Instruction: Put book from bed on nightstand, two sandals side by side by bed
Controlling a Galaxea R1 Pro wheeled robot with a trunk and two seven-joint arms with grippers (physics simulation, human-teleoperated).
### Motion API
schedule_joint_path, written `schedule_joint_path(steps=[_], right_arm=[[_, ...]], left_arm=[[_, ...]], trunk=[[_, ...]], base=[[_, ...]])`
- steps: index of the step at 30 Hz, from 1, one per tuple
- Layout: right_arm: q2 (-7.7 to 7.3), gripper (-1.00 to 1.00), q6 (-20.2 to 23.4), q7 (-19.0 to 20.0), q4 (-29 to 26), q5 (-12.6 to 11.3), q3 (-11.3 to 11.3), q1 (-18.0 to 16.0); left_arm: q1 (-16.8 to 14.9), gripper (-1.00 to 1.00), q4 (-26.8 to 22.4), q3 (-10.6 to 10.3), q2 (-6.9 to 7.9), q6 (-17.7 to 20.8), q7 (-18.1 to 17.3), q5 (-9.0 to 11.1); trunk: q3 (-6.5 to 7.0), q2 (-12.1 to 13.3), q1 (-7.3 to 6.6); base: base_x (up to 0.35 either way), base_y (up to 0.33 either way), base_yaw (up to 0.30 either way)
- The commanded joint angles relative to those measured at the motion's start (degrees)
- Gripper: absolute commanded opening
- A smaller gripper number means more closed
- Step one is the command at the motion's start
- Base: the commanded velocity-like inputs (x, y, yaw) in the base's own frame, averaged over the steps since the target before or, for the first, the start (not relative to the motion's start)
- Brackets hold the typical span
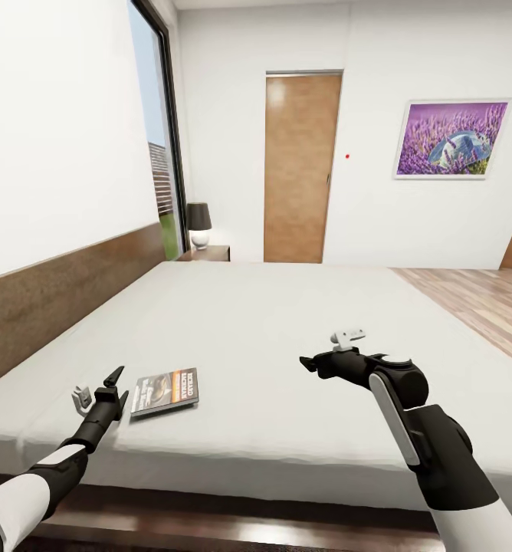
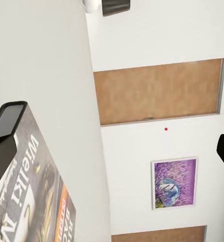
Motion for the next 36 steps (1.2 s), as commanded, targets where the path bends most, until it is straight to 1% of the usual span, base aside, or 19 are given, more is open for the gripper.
schedule_joint_path(steps=[1, 9, 13, 35, 36], right_arm=[[-0.04, 1.0, 0.23, 0.06, -0.04, -0.05, 0.04, -0.05], [-0.04, 1.0, 0.23, 0.07, -0.04, -0.05, 0.05, -0.05], [-0.04, 1.0, 0.23, 0.06, -0.04, -0.05, 0.06, -0.05], [-0.04, 1.0, 0.23, 0.05, -0.04, -0.05, 0.06, -0.05], [-0.04, 1.0, 0.23, 0.05, -0.04, -0.05, 0.06, -0.05]], left_arm=[[-0.03, 1.0, 0.01, -0.28, 0.02, 0.6, -0.18, 0.61], [-0.03, 1.0, -0.06, -0.28, 0.02, 0.58, -0.24, 0.61], [-0.03, 1.0, -0.07, -0.28, 0.02, 0.59, -0.26, 0.61], [-0.03, 1.0, -0.08, -0.28, 0.02, 0.62, -0.27, 0.61], [-0.03, 1.0, -0.08, -0.28, 0.02, 0.62, -0.27, 0.61]], trunk=[[-0.06, -0.03, -0.01], [-0.06, -0.03, -0.01], [-0.78, -1.63, 0.87], [-0.78, -1.63, 0.87], [-0.96, -2.03, 1.09]], base=[[0.0, 0.0, 0.0], [0.0, 0.0, 0.0], [0.0, 0.0, 0.0], [0.0, 0.0, 0.0], [0.0, 0.0, 0.0]])
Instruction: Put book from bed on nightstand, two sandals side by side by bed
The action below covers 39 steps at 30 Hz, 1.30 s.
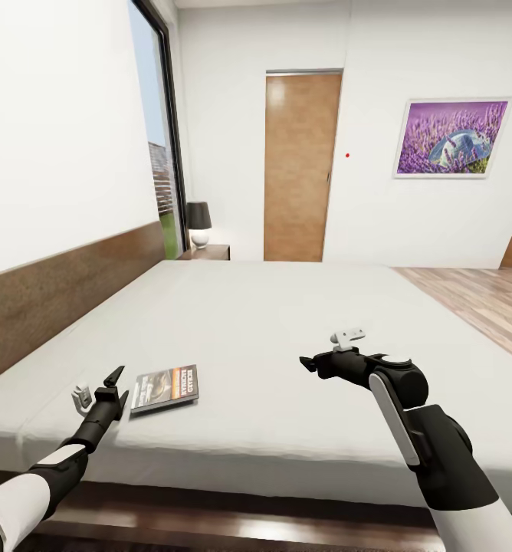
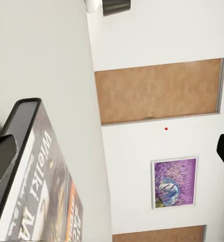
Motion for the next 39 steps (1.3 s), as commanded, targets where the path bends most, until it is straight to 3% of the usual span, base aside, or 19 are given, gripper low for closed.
schedule_joint_path(steps=[1, 4, 39], right_arm=[[-0.04, 1.0, 0.23, 0.06, -0.04, -0.05, 0.04, -0.05], [-0.04, 1.0, 0.23, 0.07, -0.04, -0.05, 0.04, -0.05], [-0.04, 1.0, 0.23, 0.06, -0.04, -0.05, 0.11, -0.22]], left_arm=[[-0.03, 1.0, 0.01, -0.28, 0.02, 0.61, -0.18, 0.61], [-0.03, 1.0, 0.01, -0.28, 0.02, 0.59, -0.18, 0.61], [-0.03, 1.0, 0.01, -0.28, 0.02, 0.62, -0.27, 0.61]], trunk=[[-0.24, -0.44, 0.21], [-0.78, -1.64, 0.87], [-0.78, -1.64, 0.87]], base=[[0.0, 0.0, 0.0], [0.0, 0.0, 0.0], [0.0, 0.0, 0.0]])
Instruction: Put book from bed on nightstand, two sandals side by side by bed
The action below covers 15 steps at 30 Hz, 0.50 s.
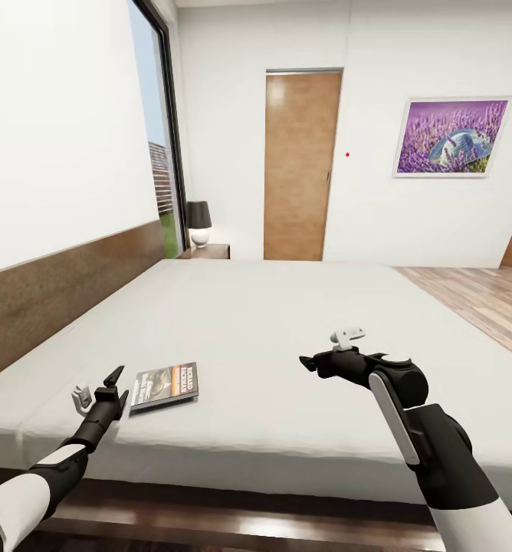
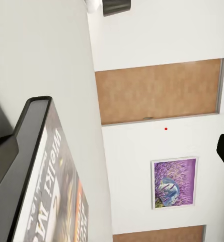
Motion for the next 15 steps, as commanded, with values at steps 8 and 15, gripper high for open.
schedule_joint_path(steps=[8, 15], right_arm=[[-0.04, 1.0, 0.23, 0.06, -0.04, -0.05, 0.05, -0.1], [-0.04, 1.0, 0.7, 0.06, -0.04, -0.05, 0.05, -0.13]], left_arm=[[-0.03, 1.0, 0.01, -0.38, 0.06, 0.7, -0.36, 0.6], [-0.03, 1.0, 0.0, -0.38, 0.09, 0.73, -0.47, 0.6]], trunk=[[-0.06, -0.02, -0.01], [-0.06, -0.02, -0.01]], base=[[0.0, 0.0, 0.0], [0.0, 0.0, 0.0]])
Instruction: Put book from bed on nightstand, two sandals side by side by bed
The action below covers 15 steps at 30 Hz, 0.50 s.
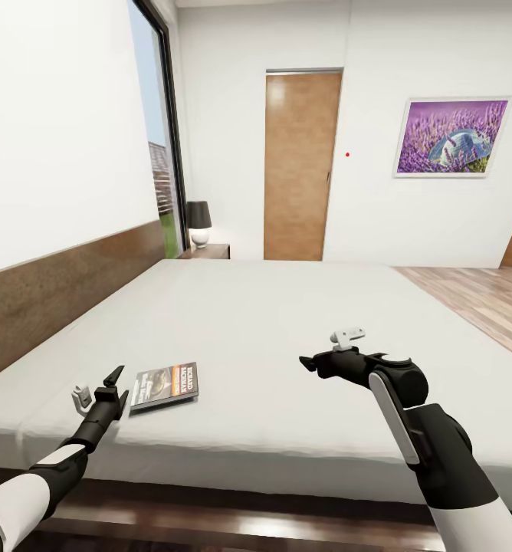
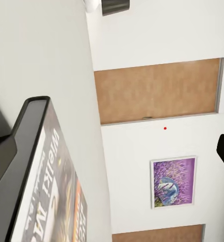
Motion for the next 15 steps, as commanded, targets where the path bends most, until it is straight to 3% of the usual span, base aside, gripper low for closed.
schedule_joint_path(steps=[1, 6, 15], right_arm=[[-0.04, 1.0, 0.42, 0.04, -0.04, -0.06, 0.04, -0.05], [-0.04, 1.0, 0.92, 0.04, -0.04, -0.06, 0.04, -0.07], [-0.03, 1.0, 1.14, 0.06, -0.04, -0.06, 0.06, -0.06]], left_arm=[[-0.03, 1.0, 0.01, -0.29, 0.02, 0.59, -0.2, 0.61], [-0.03, 1.0, 0.02, -0.29, -0.01, 0.59, -0.27, 0.61], [-0.03, 1.0, 0.01, -0.29, -0.05, 0.64, -0.37, 0.61]], trunk=[[-0.06, -0.03, -0.01], [-0.06, -0.03, -0.01], [-0.06, -0.03, -0.01]], base=[[0.0, 0.0, 0.0], [-0.049, 0.0, 0.0], [-0.174, 0.0, 0.0]])
